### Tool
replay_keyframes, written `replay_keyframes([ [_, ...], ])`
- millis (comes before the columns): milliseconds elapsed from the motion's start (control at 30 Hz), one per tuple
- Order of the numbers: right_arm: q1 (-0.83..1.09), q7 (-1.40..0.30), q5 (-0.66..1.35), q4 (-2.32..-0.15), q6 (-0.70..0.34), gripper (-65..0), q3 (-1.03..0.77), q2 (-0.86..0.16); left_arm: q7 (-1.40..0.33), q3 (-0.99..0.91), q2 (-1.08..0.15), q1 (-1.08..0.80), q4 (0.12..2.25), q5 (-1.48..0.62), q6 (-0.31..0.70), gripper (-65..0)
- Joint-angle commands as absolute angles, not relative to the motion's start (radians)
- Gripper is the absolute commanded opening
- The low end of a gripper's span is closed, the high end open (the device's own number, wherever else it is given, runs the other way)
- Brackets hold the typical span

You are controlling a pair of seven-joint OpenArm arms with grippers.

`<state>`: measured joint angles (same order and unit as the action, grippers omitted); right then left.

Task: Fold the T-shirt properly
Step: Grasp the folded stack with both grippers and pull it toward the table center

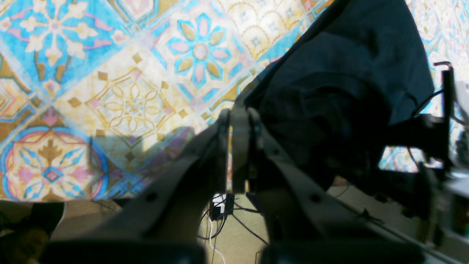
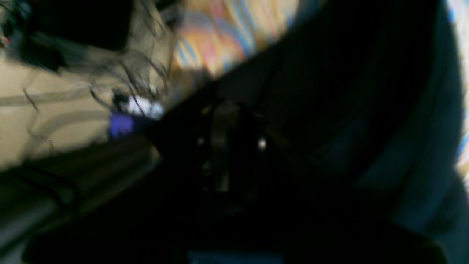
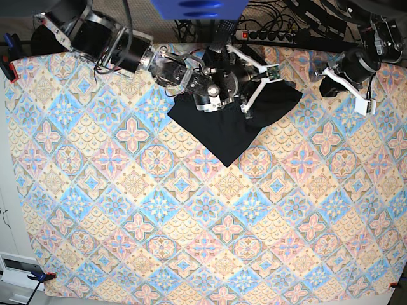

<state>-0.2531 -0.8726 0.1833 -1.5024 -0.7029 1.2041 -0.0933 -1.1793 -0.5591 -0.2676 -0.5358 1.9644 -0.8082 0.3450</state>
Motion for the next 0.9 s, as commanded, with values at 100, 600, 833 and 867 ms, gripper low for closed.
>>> replay_keyframes([
  [100, -0.277, -0.863, 0.188, -1.653, -0.698, -57.5, 1.096, -0.119, -1.171, -0.568, -0.289, -0.553, 1.985, -0.829, 0.348, -64.3],
  [600, -0.278, -0.831, 0.189, -1.673, -0.698, -57.9, 0.826, -0.199, -1.165, -0.232, -0.337, -0.622, 2.069, -0.831, 0.406, -64.4],
  [833, -0.329, -0.753, 0.176, -1.465, -0.698, -57.9, 0.826, -0.110, -1.165, -0.088, -0.332, -0.561, 2.045, -0.736, 0.344, -64.3],
  [867, -0.337, -0.742, 0.160, -1.434, -0.698, -57.9, 0.826, -0.096, -1.165, -0.070, -0.332, -0.552, 2.040, -0.699, 0.340, -64.3],
])
